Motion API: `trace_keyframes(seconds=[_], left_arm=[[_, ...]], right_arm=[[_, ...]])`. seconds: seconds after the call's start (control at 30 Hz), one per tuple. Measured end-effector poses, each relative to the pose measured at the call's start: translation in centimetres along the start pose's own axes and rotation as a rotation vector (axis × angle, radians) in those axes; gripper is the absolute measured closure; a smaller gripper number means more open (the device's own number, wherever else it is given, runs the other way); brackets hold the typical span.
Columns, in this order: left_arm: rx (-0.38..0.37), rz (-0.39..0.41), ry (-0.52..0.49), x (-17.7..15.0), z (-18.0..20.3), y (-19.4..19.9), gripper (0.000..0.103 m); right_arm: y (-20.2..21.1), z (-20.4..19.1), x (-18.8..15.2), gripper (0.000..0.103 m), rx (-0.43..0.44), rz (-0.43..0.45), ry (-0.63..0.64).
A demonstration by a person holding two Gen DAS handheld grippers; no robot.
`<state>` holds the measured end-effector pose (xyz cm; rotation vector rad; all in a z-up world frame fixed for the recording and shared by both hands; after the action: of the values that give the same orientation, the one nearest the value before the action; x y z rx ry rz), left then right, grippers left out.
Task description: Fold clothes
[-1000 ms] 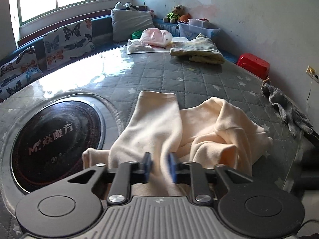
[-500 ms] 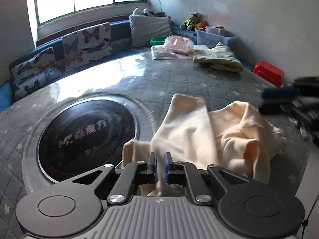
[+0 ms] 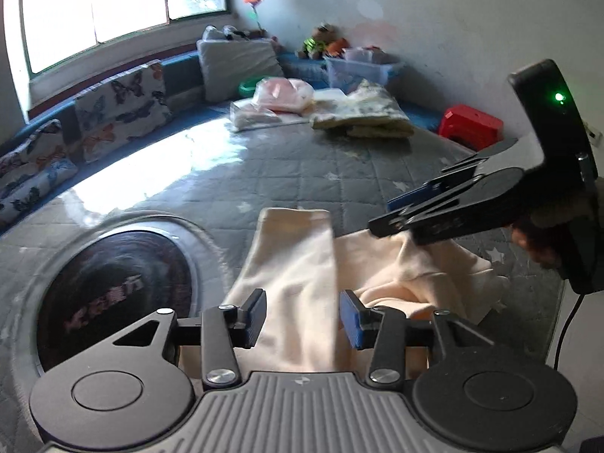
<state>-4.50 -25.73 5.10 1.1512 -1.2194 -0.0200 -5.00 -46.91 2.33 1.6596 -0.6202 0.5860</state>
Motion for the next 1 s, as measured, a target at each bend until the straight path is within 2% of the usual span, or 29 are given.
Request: trace_keyframes(seconds=[0.13, 0.23, 0.27, 0.33, 0.4, 0.6, 0.8, 1.0], left_arm=[[0.024, -0.056, -0.006, -0.3, -0.1, -2.3, 0.059], [0.02, -0.072, -0.006, -0.9, -0.5, -2.8, 0.077], [0.024, -0.068, -0.006, -1.1, -0.7, -2.6, 0.079], [0.03, -0.058, 0.003, -1.2, -1.1, -2.4, 0.088], [0.038, -0.052, 0.024, -1.3, -1.6, -1.9, 0.09], [0.08, -0.014, 0.072, -1.6, -3.2, 0.0, 0.092], [0.128, 0.002, 0.13, -2.8, -5.3, 2.1, 0.095], [0.156, -0.007, 0.182, -5.1, -7.2, 3.8, 0.095]], right_arm=[[-0.8, 0.2, -0.7, 0.07, -0.003, -0.056, -0.012], [-1.0, 0.2, -1.3, 0.082, 0.023, -0.075, -0.018], [-0.9, 0.0, -1.5, 0.091, 0.016, -0.07, -0.007], [-0.5, -0.5, -1.9, 0.095, 0.001, -0.061, 0.016], [0.3, -1.2, -2.0, 0.097, -0.013, -0.035, 0.035], [4.3, -3.2, -1.7, 0.098, -0.132, 0.111, 0.146], [8.9, -3.3, -1.8, 0.099, -0.239, 0.235, 0.15], [11.7, -2.3, -5.0, 0.099, -0.332, 0.222, 0.101]])
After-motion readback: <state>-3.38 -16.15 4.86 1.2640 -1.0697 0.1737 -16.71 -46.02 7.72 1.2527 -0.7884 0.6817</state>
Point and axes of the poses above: each gripper's, at about its wrist camera, not at the fingertips, and y roughly against the way its jaws point, z to its right, x to its top, the point moved 3 cm from there along -y, roughly the way its jaws point, and after that the axes turned 6 degrees about x, right-handed, at the moved point
